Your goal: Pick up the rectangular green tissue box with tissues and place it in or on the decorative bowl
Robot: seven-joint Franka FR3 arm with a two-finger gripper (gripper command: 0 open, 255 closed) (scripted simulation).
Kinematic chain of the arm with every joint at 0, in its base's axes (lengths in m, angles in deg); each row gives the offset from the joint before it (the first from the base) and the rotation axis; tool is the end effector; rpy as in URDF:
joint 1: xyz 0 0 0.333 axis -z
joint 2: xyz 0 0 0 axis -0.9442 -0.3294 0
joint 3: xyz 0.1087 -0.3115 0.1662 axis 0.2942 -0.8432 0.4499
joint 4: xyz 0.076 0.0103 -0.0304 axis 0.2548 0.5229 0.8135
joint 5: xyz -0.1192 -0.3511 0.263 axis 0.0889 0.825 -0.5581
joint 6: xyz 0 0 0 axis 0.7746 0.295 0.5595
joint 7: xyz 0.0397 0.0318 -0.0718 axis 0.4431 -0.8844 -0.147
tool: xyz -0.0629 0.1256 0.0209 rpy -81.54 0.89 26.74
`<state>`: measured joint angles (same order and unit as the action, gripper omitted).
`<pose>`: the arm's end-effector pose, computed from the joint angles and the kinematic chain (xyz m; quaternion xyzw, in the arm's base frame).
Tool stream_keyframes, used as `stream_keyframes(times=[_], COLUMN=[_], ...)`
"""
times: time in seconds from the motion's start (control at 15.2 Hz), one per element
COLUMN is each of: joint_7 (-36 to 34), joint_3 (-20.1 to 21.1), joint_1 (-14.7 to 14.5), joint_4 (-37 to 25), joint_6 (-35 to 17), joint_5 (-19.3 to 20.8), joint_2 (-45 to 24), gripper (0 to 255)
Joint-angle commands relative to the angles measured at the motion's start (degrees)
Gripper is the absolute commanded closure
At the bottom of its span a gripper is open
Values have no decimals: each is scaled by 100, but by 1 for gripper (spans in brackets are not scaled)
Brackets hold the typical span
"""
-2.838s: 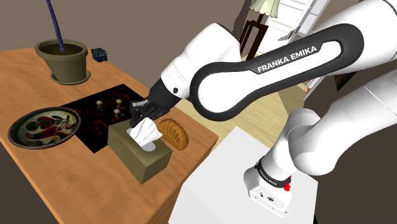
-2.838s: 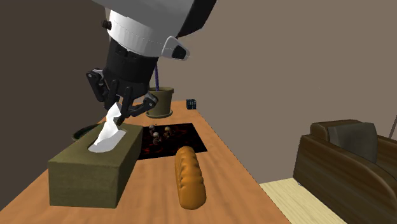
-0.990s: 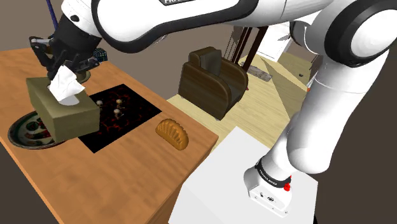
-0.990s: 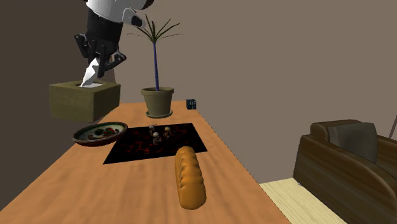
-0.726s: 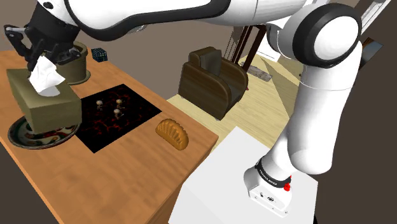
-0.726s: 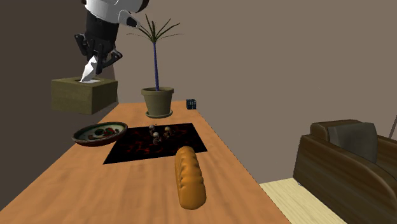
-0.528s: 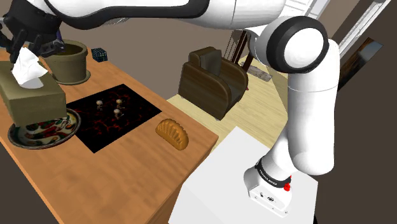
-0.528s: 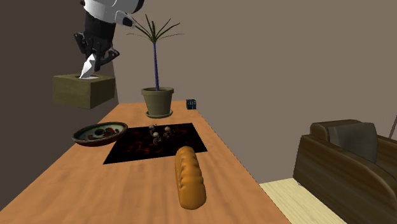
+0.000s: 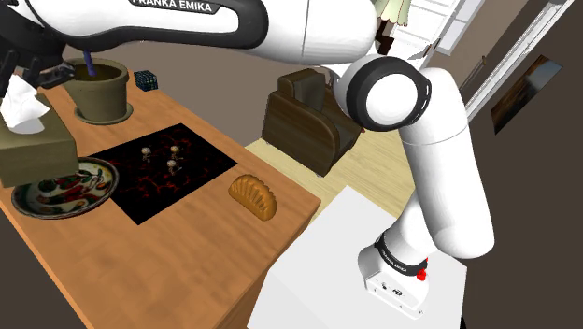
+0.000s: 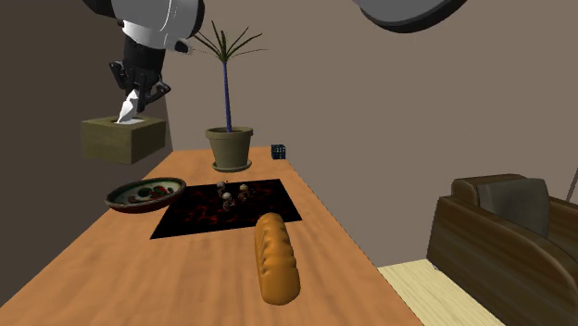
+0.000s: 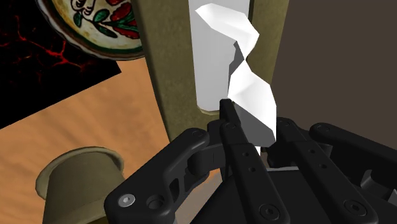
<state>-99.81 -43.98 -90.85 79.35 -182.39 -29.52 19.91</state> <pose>0.7639 0.4969 0.4986 -0.9542 0.0870 -0.1656 0.2335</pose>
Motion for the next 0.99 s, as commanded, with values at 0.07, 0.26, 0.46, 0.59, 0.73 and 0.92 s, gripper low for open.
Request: stream_keyframes(times=[0.07,0.26,0.46,0.59,0.73,0.92], joint_7=[9,18,26,32,38,46], joint_3=[0,-1,-6,-11,-17,-28], joint_1=[40,73,99,112,122,133], joint_4=[266,500,703,823,932,1076], joint_6=[-254,-484,-702,-840,-975,-1168], joint_5=[-2,-2,2,7,12,24], joint_2=[9,7,-13,-35,-64,-118], gripper=[255,255,255,255,255,255])
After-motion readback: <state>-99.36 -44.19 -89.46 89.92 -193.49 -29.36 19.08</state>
